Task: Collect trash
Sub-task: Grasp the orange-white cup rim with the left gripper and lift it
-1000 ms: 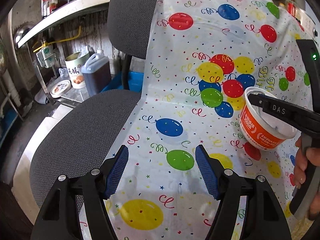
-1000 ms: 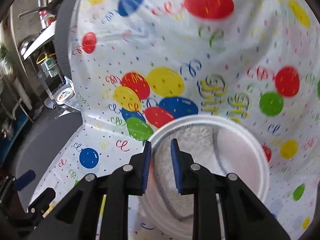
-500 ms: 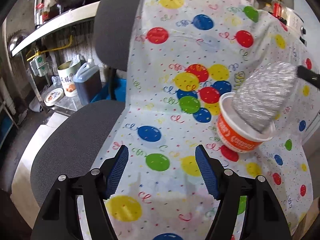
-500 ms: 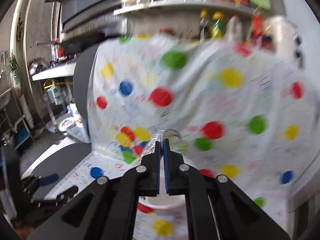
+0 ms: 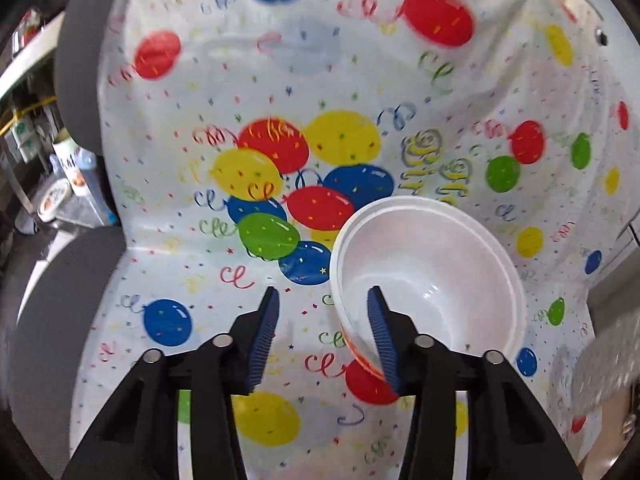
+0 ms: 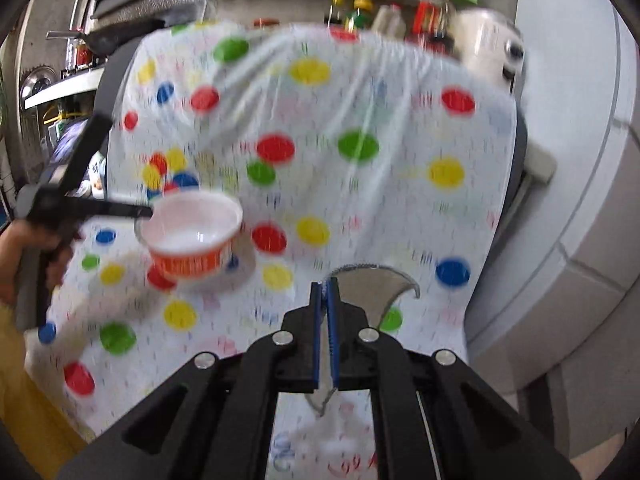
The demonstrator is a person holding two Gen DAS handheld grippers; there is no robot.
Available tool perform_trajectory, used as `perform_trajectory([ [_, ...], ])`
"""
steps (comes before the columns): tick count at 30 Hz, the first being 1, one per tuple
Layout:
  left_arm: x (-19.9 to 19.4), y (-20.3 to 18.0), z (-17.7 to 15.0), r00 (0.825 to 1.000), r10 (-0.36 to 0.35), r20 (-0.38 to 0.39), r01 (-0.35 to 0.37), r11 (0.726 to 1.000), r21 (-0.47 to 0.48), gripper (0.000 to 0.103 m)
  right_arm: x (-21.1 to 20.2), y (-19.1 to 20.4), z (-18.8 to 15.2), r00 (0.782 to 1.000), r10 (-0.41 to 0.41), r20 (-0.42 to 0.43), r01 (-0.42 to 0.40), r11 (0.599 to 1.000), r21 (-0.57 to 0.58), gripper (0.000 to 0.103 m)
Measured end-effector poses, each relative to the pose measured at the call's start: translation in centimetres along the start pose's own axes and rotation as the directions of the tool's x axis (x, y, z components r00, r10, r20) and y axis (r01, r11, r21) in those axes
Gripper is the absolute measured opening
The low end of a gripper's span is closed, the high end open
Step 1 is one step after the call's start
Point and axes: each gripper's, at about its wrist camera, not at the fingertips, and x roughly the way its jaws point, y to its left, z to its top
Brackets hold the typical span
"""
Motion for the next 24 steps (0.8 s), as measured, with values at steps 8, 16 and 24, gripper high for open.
perform_trajectory([
  [8,-0.5,0.1,-0.6,0.996,-0.083,0.019,0.084,0.994,-0.063,0.006,0.8,-0.8,-2.8,0.998,0.044,-0.042,-0.041,0.996,0.078,0.004],
  [16,-9.4,-2.6,-5.6,0.978,-0.169,0.121,0.171,0.985,-0.014,0.005,-3.5,-2.0,-3.6,0.999,0.050,0.019,-0.052,0.990,0.132,0.004],
  [24,-13.2,-6.8,-11.5,0.965,-0.224,0.134,0.226,0.974,-0.004,0.005,-9.3,-5.8,-6.6,0.999,-0.001,0.038,-0.007,0.978,0.210,0.004],
])
